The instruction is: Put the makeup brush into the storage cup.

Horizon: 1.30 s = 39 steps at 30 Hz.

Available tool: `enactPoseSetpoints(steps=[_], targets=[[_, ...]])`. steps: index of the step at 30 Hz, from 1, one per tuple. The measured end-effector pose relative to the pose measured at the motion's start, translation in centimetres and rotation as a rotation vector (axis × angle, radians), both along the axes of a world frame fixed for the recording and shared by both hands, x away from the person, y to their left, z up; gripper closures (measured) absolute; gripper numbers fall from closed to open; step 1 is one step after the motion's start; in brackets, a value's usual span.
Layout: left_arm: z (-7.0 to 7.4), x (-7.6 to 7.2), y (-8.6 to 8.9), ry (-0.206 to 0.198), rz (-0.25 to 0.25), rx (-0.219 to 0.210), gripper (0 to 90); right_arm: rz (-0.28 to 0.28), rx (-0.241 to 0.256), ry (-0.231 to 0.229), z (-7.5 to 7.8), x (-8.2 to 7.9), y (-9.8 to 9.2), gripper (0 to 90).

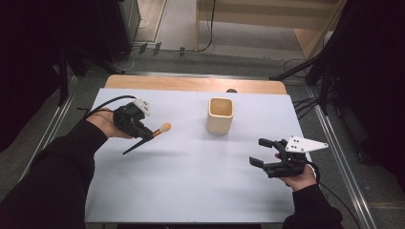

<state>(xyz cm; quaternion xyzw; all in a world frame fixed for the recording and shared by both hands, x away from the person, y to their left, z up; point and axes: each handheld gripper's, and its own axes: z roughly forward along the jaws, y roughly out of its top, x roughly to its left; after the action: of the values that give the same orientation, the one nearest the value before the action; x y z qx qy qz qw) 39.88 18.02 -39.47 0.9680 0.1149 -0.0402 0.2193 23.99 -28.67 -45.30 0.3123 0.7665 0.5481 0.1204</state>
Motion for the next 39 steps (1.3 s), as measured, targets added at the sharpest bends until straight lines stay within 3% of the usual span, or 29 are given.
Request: enactPoseSetpoints(steps=[9, 12, 29, 36, 39], targets=[[1.1, -0.5, 1.0, -0.01, 0.03, -0.126, 79.2, 0.003, 0.0, 0.004, 0.0, 0.0, 0.1, 21.7], [1.6, -0.7, 1.5, -0.01, 0.05, -0.186, 79.3, 0.004, 0.001, 0.004, 0.0, 0.0, 0.1, 21.7], [2.3, -2.8, 2.2, -0.019, 0.1, -0.368, 79.3, 0.012, 0.039, -0.012, 0.3, -0.1, 0.1, 21.6], [2.0, -3.9, 2.8, -0.016, 0.128, -0.462, 79.3, 0.046, 0.048, -0.028, 0.5, -0.1, 0.4, 23.8], [1.9, -4.4, 3.0, -0.022, 0.13, -0.481, 79.3, 0.057, 0.065, -0.017, 0.6, 0.1, 0.6, 22.7]])
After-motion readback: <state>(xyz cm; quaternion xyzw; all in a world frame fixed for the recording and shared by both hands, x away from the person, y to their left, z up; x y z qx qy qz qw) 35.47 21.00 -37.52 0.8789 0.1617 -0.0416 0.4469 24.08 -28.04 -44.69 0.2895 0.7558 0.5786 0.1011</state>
